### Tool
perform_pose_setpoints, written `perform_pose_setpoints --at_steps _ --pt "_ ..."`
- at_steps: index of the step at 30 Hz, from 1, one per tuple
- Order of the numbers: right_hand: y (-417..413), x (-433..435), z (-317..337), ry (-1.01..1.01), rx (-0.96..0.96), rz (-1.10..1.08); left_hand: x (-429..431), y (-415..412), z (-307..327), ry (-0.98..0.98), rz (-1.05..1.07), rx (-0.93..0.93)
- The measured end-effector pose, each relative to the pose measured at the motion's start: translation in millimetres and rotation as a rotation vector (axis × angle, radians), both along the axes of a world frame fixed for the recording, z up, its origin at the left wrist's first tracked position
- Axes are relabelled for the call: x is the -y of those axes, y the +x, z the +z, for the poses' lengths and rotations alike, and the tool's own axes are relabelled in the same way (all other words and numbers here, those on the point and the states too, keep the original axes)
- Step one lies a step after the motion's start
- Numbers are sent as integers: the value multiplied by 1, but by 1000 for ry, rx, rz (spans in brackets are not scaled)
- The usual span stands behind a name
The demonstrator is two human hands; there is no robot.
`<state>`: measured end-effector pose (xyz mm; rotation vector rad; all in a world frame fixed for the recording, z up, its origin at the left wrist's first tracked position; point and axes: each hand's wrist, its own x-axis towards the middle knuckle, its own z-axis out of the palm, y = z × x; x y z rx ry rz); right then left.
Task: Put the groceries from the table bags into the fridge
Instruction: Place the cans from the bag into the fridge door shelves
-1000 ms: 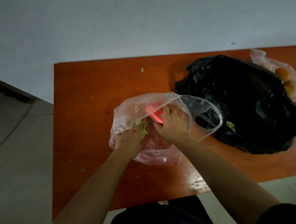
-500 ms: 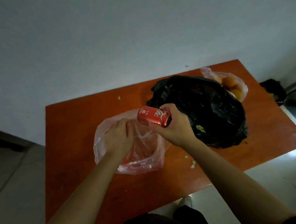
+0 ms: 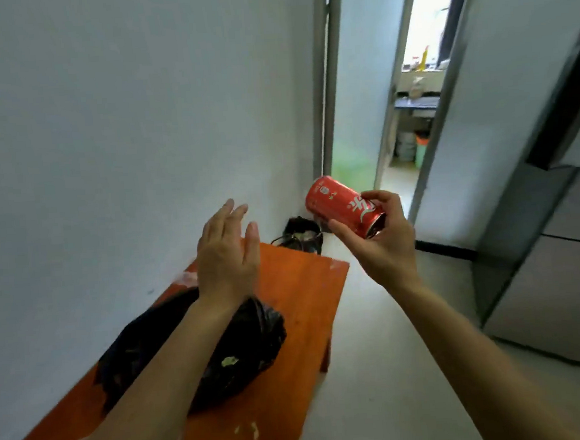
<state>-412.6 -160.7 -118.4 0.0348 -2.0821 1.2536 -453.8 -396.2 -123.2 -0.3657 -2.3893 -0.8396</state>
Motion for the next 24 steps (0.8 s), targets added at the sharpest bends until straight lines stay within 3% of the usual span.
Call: perform_pose_setpoints --at_steps 7,13,18,24 --pt "59 -234 60 1 -239 -327 -244 -5 70 -118 -288 -196" --pt "133 -424 59 -12 -257 -545 -463 27 79 -180 -452 -167" --pt "164 -538 67 26 -232 -645 -586 37 85 -268 -521 -175" --pt "148 -642 80 115 -270 -706 -698 9 108 -245 -550 -216"
